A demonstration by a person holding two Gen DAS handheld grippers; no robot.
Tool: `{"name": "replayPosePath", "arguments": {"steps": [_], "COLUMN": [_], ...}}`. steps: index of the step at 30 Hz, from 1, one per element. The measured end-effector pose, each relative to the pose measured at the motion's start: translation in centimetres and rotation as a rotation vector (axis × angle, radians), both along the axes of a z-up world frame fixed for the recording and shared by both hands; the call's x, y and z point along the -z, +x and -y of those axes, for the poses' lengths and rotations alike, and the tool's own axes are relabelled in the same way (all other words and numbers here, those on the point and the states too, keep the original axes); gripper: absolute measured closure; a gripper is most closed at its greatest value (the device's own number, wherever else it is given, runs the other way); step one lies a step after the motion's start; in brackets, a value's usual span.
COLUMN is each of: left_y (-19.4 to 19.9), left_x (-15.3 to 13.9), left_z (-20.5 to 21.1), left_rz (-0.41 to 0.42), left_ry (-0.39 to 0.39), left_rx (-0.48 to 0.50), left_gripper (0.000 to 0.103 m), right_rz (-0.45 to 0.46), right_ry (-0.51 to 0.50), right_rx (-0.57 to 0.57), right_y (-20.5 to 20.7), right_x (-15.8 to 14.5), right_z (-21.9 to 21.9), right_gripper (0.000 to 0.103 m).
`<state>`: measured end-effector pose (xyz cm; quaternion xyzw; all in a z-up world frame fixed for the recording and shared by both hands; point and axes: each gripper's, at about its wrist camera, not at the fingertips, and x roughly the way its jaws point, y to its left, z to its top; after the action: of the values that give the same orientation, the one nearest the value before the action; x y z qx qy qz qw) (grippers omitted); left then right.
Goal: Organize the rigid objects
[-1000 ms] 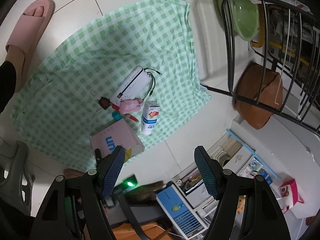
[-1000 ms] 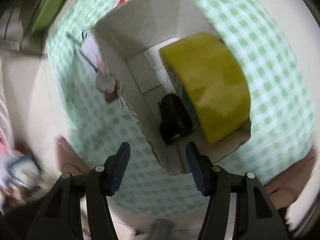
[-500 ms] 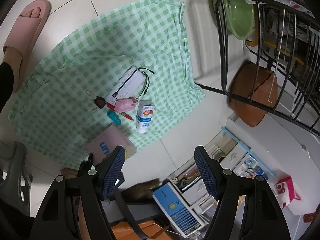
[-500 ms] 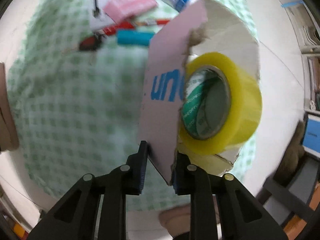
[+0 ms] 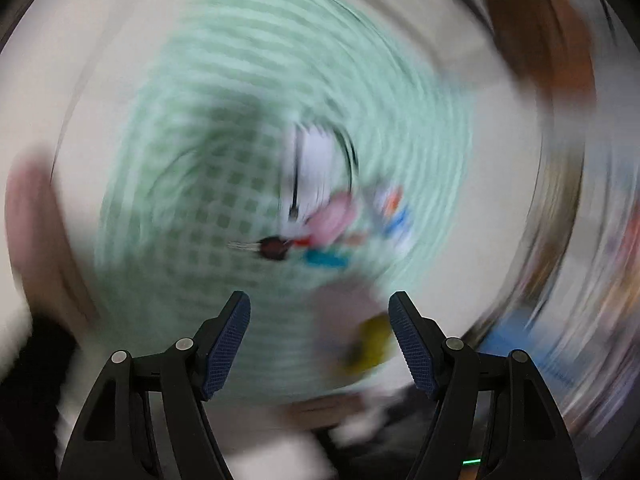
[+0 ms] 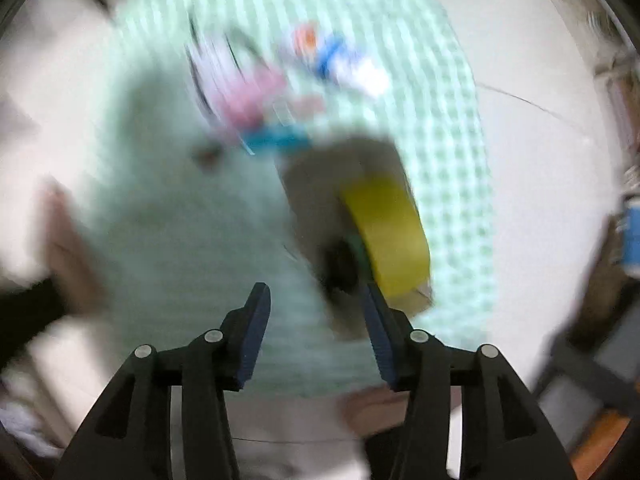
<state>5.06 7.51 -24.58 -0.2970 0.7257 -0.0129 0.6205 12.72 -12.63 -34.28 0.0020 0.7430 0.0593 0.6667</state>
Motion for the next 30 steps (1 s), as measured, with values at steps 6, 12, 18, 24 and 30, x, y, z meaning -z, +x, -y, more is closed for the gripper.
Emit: {"name": "replayPosePath", "arguments": {"steps": [6,12,18,24,30], "left_y": [-3.2,-4.4,-2.5,-2.5,-0.7], "left_x": [2.8,7.2,10.2,14.0,14.6], "left_z": [11.1,17.1,19.5,20.0,20.5], "left_rz": [0.27,0.334,0.353,0.32,0.336], "left_ry": [0.263,0.317,0.237,0.149,0.103], "left_rx": [0.75,1.101,1.155,1.268,1.227], "left_gripper": [0.033,0.033,0.052,0.052,0.052], "right_rz": [0.171,0.255,0.155,0.146,0.147], "right_ry": [0.354,0.6,0.661,0.606,0.603], "right_rx": [0.206,0.554,0.728,0.838,0.846], "right_y": [5.1,7.0,6.7,5.5,4.9], "right_x": [-10.7,-13.9,-12.1,-11.0,-10.6], "right_z": [5.5,12.7,17.1,21.3,21.7], "right_gripper": [0.032,0.028,0.026,0.026,0.026]}}
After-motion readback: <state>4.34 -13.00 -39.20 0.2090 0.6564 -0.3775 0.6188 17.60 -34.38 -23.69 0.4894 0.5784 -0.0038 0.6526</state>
